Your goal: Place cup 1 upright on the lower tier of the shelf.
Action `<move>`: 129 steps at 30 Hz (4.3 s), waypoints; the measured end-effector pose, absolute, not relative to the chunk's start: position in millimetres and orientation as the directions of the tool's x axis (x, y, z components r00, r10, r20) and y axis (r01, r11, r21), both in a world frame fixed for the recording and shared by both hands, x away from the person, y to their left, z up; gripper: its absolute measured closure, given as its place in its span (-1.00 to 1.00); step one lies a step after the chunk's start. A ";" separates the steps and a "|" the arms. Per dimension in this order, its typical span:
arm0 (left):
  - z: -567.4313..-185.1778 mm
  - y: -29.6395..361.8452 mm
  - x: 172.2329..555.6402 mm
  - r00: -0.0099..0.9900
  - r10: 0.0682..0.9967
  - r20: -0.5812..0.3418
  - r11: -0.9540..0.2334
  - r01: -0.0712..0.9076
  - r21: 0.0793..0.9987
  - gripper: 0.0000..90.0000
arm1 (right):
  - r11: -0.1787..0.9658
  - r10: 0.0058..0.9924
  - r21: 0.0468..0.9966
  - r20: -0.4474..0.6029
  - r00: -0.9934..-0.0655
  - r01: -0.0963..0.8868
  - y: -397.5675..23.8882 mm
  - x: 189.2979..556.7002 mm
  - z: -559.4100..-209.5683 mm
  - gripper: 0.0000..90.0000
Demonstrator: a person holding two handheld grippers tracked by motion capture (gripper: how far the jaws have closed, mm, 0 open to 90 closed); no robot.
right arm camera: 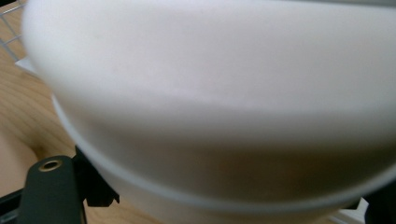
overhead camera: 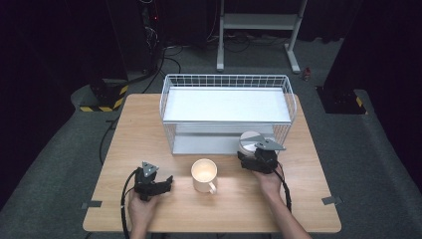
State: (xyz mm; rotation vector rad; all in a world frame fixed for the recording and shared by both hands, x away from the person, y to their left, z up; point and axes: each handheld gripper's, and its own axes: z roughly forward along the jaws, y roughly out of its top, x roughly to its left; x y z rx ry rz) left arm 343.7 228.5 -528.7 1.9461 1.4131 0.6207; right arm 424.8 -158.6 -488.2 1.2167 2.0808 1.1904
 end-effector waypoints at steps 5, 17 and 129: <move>-528.8 228.2 343.6 0.305 0.952 -0.001 -0.206 0.646 0.735 -0.62 | 0.236 0.866 0.847 0.039 -0.499 0.476 -156.7 434.6 -487.2 -0.59; -528.7 228.4 343.7 0.306 0.952 -0.002 -0.207 0.647 0.734 -0.62 | 0.252 0.871 0.841 0.019 -0.491 0.479 -151.9 447.1 -489.7 -0.59; -528.7 228.5 343.8 0.307 0.952 0.000 -0.208 0.646 0.734 -0.62 | 0.239 0.908 0.792 0.022 -0.418 0.561 -159.3 459.1 -500.6 -0.21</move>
